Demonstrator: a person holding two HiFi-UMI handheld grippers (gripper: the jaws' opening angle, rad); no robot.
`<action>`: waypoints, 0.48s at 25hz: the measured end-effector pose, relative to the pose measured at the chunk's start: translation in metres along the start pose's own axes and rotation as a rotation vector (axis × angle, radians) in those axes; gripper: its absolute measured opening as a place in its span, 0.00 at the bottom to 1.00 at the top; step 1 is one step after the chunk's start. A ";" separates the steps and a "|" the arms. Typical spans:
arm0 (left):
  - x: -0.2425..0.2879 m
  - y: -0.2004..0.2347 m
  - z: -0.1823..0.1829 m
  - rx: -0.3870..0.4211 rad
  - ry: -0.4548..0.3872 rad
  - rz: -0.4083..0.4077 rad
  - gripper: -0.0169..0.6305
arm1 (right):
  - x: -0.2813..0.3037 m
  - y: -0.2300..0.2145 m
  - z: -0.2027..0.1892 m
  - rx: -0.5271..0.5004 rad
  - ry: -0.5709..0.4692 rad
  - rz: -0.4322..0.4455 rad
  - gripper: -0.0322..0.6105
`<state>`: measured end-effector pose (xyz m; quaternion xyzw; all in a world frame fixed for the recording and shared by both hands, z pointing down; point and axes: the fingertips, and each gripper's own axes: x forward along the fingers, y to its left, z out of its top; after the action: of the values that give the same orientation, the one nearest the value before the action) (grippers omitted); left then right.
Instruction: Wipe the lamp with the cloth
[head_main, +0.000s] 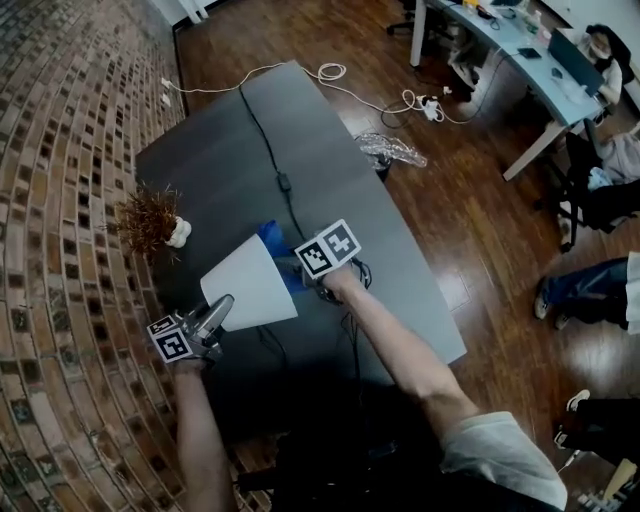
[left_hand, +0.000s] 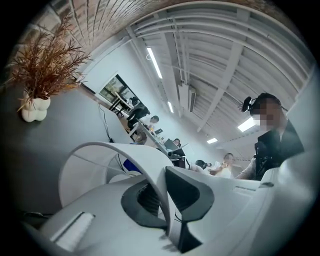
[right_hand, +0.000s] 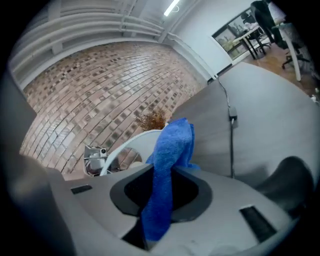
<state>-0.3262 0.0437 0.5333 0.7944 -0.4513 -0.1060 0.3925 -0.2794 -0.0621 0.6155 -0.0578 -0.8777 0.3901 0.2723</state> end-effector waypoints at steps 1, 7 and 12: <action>0.000 0.000 0.000 0.007 0.006 -0.004 0.05 | -0.007 -0.012 -0.001 0.013 0.000 -0.025 0.17; -0.002 -0.005 -0.007 0.052 0.035 -0.015 0.04 | -0.066 -0.062 -0.008 0.105 -0.049 -0.107 0.17; -0.003 -0.010 -0.013 0.185 0.065 -0.019 0.05 | -0.124 -0.100 -0.016 0.084 -0.023 -0.243 0.17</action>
<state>-0.3150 0.0561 0.5338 0.8344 -0.4387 -0.0414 0.3309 -0.1546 -0.1592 0.6422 0.0647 -0.8643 0.3912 0.3095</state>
